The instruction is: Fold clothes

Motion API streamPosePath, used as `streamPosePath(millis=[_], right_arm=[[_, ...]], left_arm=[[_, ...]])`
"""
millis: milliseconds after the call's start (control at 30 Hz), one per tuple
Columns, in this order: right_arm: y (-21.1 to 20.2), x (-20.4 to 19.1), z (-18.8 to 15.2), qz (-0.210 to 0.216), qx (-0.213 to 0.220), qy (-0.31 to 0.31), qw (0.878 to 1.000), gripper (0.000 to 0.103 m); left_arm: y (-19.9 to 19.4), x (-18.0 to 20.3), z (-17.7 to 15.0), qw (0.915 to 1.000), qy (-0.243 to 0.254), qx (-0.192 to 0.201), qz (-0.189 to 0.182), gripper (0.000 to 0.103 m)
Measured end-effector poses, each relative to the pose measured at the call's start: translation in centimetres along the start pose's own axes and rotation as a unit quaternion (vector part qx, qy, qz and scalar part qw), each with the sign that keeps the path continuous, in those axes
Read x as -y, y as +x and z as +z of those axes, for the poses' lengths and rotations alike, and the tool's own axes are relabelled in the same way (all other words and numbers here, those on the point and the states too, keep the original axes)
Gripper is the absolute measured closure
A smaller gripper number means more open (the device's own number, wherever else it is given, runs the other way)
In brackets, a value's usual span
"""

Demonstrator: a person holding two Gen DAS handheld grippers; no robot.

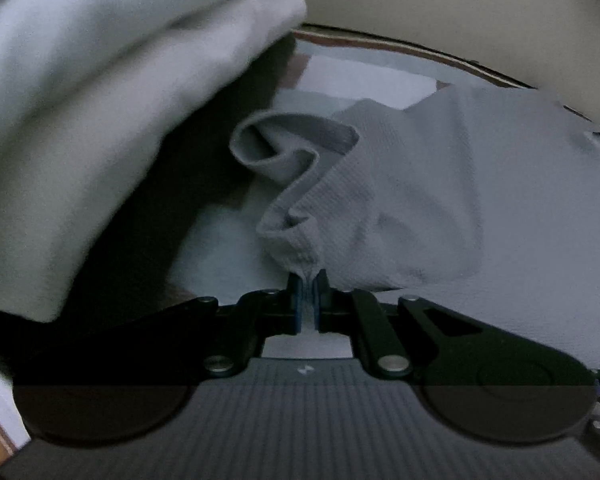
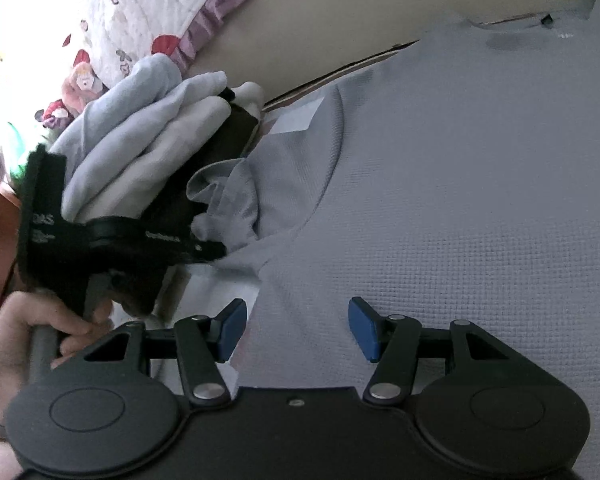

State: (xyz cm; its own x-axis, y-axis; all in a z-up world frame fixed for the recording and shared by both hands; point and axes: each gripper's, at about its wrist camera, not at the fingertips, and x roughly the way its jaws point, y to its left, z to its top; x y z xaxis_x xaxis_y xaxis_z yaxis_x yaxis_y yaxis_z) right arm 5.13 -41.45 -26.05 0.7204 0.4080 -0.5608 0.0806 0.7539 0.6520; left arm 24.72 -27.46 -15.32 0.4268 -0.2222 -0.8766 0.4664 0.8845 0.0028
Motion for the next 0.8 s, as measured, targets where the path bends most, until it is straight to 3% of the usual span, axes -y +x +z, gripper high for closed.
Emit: streamPosePath(millis=[200,400,467,533,667,733,800], right_arm=[[0.1,-0.6,-0.1,-0.004,0.002,-0.019,1.000,0.041],[-0.1,-1.2,0.7,0.009,0.005,-0.022,1.000,0.041],[-0.7,-0.2,1.9,0.028,0.014,0.033,0.999,0.041],[-0.8,1.8,3.2,0.063,-0.023,0.126,0.990,0.041],[-4.4,4.5,5.3,0.074,-0.074,0.222,0.969,0.041],[-8.2,5.1,5.9,0.037,-0.079,0.216,0.973,0.041],[-12.5,4.7,6.2,-0.064,-0.096,0.152,0.982,0.041]], left_arm=[[-0.7,-1.1,-0.3,0.9984,-0.022,-0.001,-0.051,0.097],[-2.1,-0.7,0.0,0.9926,-0.012,0.062,-0.104,0.099],[-3.5,0.6,0.4,0.9891,0.025,0.092,-0.113,0.099],[-5.3,2.8,0.7,0.9835,0.094,0.115,-0.104,0.099],[-8.9,8.6,0.9,0.9594,0.229,0.129,-0.103,0.099],[-10.7,11.2,1.4,0.9474,0.268,0.133,-0.113,0.099],[-12.2,13.9,1.6,0.9361,0.298,0.144,-0.120,0.099]])
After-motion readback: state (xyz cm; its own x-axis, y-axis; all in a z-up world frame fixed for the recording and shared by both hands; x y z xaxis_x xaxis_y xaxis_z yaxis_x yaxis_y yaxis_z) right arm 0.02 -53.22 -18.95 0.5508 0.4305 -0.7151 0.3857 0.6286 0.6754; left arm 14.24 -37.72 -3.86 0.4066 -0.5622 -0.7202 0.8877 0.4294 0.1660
